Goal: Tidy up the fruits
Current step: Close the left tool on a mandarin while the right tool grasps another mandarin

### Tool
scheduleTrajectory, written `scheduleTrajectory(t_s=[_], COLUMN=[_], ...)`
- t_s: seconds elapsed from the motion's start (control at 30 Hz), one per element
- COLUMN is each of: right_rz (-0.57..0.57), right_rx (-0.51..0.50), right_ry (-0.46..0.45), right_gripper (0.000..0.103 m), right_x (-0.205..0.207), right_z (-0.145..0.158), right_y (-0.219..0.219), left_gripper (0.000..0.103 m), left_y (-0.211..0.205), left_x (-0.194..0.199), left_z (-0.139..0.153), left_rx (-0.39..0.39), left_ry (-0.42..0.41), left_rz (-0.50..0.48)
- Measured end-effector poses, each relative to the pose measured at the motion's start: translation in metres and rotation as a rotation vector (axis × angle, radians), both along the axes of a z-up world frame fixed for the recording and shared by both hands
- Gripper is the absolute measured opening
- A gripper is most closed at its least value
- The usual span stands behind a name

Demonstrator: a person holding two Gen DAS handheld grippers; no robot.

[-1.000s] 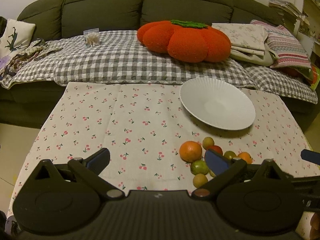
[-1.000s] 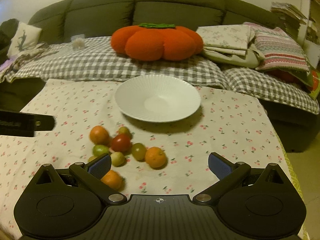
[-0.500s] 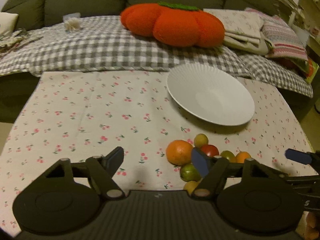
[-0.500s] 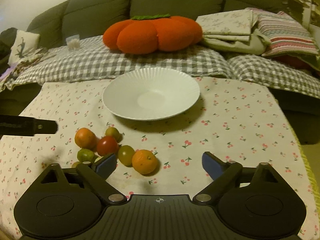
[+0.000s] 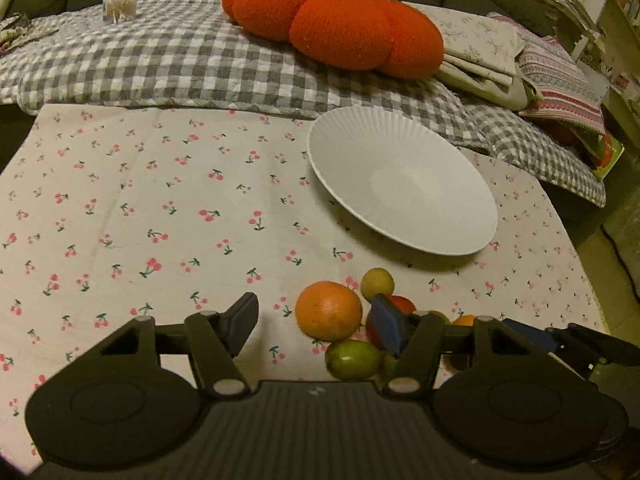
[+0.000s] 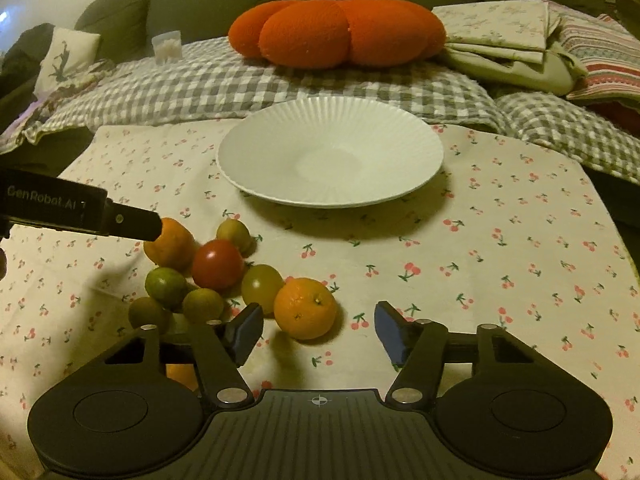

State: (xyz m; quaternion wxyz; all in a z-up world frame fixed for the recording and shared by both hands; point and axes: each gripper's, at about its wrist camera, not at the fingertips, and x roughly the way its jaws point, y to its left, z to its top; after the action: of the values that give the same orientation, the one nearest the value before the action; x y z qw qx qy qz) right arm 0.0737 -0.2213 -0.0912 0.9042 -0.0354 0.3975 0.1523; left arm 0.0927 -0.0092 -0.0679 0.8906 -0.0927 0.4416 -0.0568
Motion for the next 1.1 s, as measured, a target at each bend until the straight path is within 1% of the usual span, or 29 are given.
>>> scheduleTrajectory(t_s=[0.07, 0.13, 0.2, 0.37, 0.4, 0.53, 0.57, 0.6, 0.77, 0.87, 1.1], right_rz=[0.01, 0.016, 0.023, 0.045, 0.049, 0.055, 0.058, 0.063, 0.087, 0.095, 0.07], right_rx=[-0.001, 0.0, 0.004, 0.002, 0.002, -0.003, -0.004, -0.004, 0.005, 0.001, 0.01], right_ry=[0.004, 0.011, 0.017, 0.008, 0.008, 0.012, 0.011, 0.009, 0.011, 0.005, -0.022], right_gripper=[0.052, 0.045, 0.041, 0.037, 0.036, 0.035, 0.035, 0.034, 0.033, 0.033, 0.033], right_x=[0.002, 0.004, 0.005, 0.004, 0.003, 0.005, 0.005, 0.006, 0.005, 0.003, 0.008], right_z=[-0.002, -0.004, -0.006, -0.006, -0.006, -0.007, -0.007, -0.007, -0.005, -0.003, 0.009], right_y=[0.001, 0.001, 0.002, 0.003, 0.003, 0.003, 0.003, 0.003, 0.002, 0.002, -0.005], left_gripper=[0.061, 0.06, 0.057, 0.049, 0.049, 0.049, 0.045, 0.038, 0.037, 0.036, 0.036], left_y=[-0.001, -0.001, -0.002, -0.004, -0.004, -0.005, -0.005, -0.006, -0.008, -0.005, -0.001], left_x=[0.004, 0.007, 0.009, 0.013, 0.012, 0.013, 0.013, 0.013, 0.016, 0.017, 0.02], left_z=[-0.003, -0.007, -0.009, -0.013, -0.014, -0.017, -0.017, -0.017, -0.013, -0.01, 0.007], left_rx=[-0.004, -0.016, -0.03, -0.055, -0.062, -0.069, -0.076, -0.088, -0.089, -0.097, -0.112], left_ry=[0.007, 0.014, 0.02, 0.039, 0.038, 0.041, 0.039, 0.037, 0.02, 0.014, -0.054], left_rz=[-0.002, -0.003, -0.006, -0.016, -0.02, -0.033, -0.036, -0.042, -0.064, -0.055, -0.038])
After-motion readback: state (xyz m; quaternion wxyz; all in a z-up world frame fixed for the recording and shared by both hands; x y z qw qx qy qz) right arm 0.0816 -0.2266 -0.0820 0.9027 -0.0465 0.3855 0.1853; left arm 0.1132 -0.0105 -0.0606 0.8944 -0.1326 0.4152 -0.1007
